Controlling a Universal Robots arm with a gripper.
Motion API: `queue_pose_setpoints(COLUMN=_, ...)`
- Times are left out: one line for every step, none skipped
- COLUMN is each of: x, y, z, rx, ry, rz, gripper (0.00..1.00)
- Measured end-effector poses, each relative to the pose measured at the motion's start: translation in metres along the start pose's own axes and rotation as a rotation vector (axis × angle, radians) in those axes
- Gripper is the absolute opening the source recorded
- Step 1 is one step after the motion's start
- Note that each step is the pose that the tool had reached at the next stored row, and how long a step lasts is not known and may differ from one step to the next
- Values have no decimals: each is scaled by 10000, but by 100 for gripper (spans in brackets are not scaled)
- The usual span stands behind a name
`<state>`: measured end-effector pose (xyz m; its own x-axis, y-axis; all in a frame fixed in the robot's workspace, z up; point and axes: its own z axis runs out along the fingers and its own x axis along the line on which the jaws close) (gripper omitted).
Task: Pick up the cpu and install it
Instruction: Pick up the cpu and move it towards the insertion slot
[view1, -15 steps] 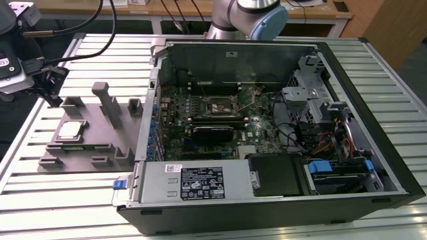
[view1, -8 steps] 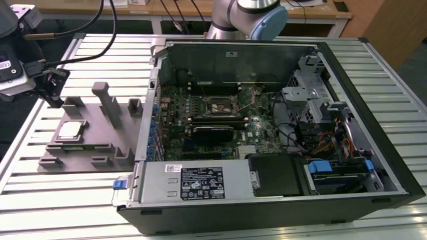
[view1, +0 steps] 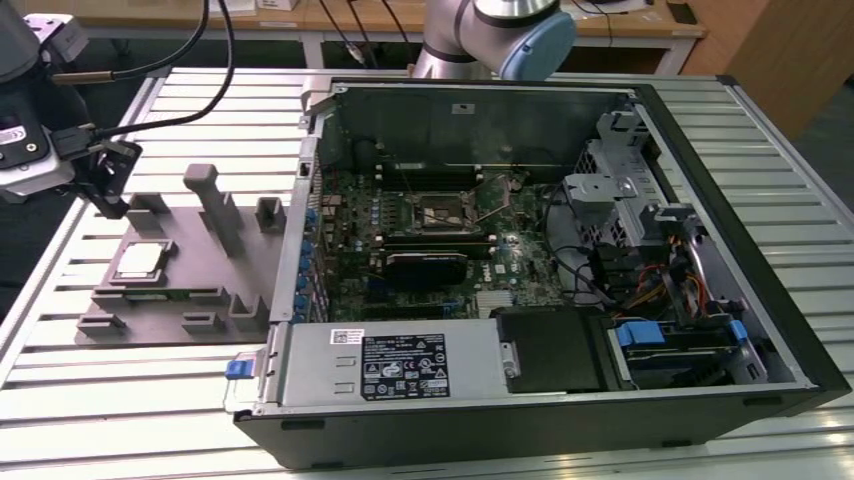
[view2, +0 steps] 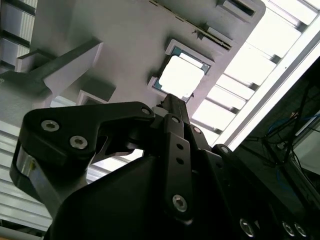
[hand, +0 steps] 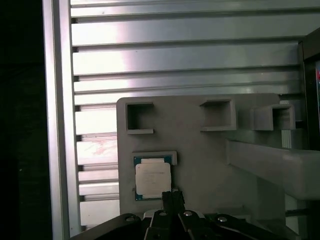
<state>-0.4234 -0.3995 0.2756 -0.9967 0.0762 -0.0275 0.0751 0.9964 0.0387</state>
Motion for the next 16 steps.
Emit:
queue_pose_setpoints(x=0, y=0, z=5, rx=0, ry=0, rz=0, gripper=11)
queue_pose_setpoints(x=0, y=-1, z=10, rx=2, ry=-1, rz=-1, gripper=11)
queue_pose_setpoints(x=0, y=-1, z=15, rx=3, ry=0, rz=-1, gripper=11)
queue_pose_setpoints(x=1, y=-1, z=21, rx=2, ry=-1, rz=-1, gripper=11)
queue_pose_setpoints(x=1, y=-1, z=27, rx=3, ry=0, rz=-1, gripper=11)
queue_pose_setpoints(x=1, y=-1, z=33, rx=3, ry=0, rz=-1, gripper=11)
queue_pose_setpoints(x=1, y=-2, z=40, rx=3, ry=0, rz=-1, gripper=11)
queue_pose_setpoints(x=2, y=-2, z=48, rx=3, ry=-1, rz=0, gripper=11)
queue_pose_setpoints(x=2, y=-2, z=56, rx=3, ry=-1, rz=0, gripper=11)
queue_pose_setpoints(x=2, y=-3, z=64, rx=3, ry=-1, rz=0, gripper=11)
queue_pose_setpoints(x=2, y=-3, z=71, rx=3, ry=0, rz=0, gripper=11)
queue_pose_setpoints(x=3, y=-3, z=78, rx=3, ry=-1, rz=-1, gripper=11)
queue_pose_setpoints(x=3, y=-3, z=85, rx=3, ry=-1, rz=0, gripper=11)
queue_pose_setpoints(x=4, y=-4, z=91, rx=4, ry=0, rz=0, gripper=11)
queue_pose_setpoints(x=4, y=-4, z=99, rx=3, ry=-1, rz=0, gripper=11)
queue_pose_setpoints(x=4, y=-4, z=106, rx=4, ry=-1, rz=-1, gripper=11)
